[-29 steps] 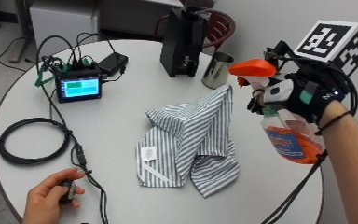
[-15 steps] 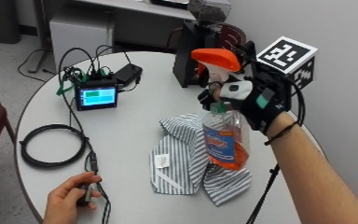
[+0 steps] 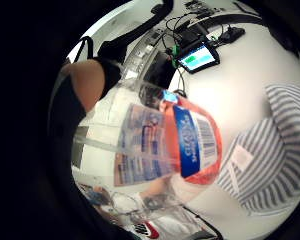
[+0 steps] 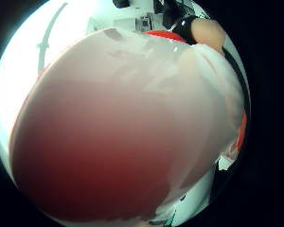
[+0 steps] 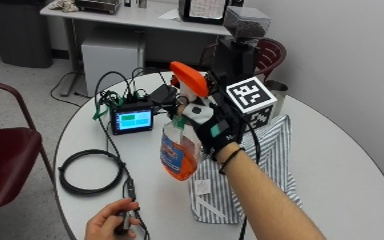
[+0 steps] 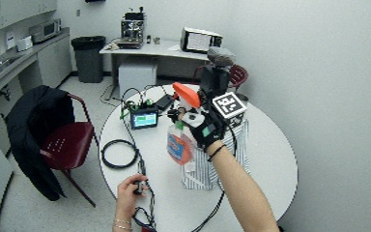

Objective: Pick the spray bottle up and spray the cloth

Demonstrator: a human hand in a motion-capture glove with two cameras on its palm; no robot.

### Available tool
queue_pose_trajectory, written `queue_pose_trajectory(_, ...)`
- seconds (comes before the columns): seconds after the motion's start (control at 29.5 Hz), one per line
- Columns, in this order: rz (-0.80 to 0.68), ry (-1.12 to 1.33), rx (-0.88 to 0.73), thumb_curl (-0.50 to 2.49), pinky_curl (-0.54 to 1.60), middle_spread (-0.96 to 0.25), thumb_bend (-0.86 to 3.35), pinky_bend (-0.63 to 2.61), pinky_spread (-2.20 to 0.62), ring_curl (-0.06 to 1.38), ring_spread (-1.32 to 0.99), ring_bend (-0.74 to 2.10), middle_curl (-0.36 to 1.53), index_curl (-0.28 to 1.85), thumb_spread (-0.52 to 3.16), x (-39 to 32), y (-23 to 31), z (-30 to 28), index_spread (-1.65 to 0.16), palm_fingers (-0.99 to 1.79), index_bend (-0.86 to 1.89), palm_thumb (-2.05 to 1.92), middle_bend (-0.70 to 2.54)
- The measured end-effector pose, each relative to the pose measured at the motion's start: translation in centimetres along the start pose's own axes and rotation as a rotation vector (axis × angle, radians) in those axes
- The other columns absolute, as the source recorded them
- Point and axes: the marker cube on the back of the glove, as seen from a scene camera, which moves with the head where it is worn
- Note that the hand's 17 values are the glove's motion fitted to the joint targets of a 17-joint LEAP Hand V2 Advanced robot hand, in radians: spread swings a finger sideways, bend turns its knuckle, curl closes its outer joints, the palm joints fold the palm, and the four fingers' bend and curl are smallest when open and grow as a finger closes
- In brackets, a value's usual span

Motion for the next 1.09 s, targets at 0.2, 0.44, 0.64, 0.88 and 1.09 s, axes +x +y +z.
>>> queue_pose_trajectory(0.2,0.042,0.002,-0.013,0.73,0.33,-0.15,-0.03,0.17,0.15,0.48,-0.15,0.7,0.55,0.15,0.53,5.2,-0.9,1.9,-0.43,0.88,0.07,1.02,0.62)
queue_pose_trajectory(0.44,0.058,0.004,0.006,0.73,0.33,-0.15,-0.03,0.18,0.15,0.48,-0.15,0.7,0.55,0.15,0.57,7.1,-0.9,2.5,-0.44,0.87,0.08,1.02,0.61)
queue_pose_trajectory(0.64,0.066,0.007,0.008,0.72,0.33,-0.16,-0.03,0.18,0.15,0.47,-0.16,0.7,0.55,0.15,0.6,7.0,-1.4,2.3,-0.44,0.87,0.08,1.02,0.61)
queue_pose_trajectory(0.88,0.08,0.028,-0.047,0.71,0.33,-0.16,-0.02,0.19,0.15,0.47,-0.16,0.67,0.54,0.15,0.63,7.2,-1.5,2.7,-0.43,0.83,0.09,1.03,0.6)
queue_pose_trajectory(1.09,0.058,0.064,-0.048,0.67,0.34,-0.15,-0.04,0.21,0.14,0.44,-0.14,0.58,0.53,0.16,0.74,6.9,-1.1,2.6,-0.42,0.77,0.09,0.98,0.58)
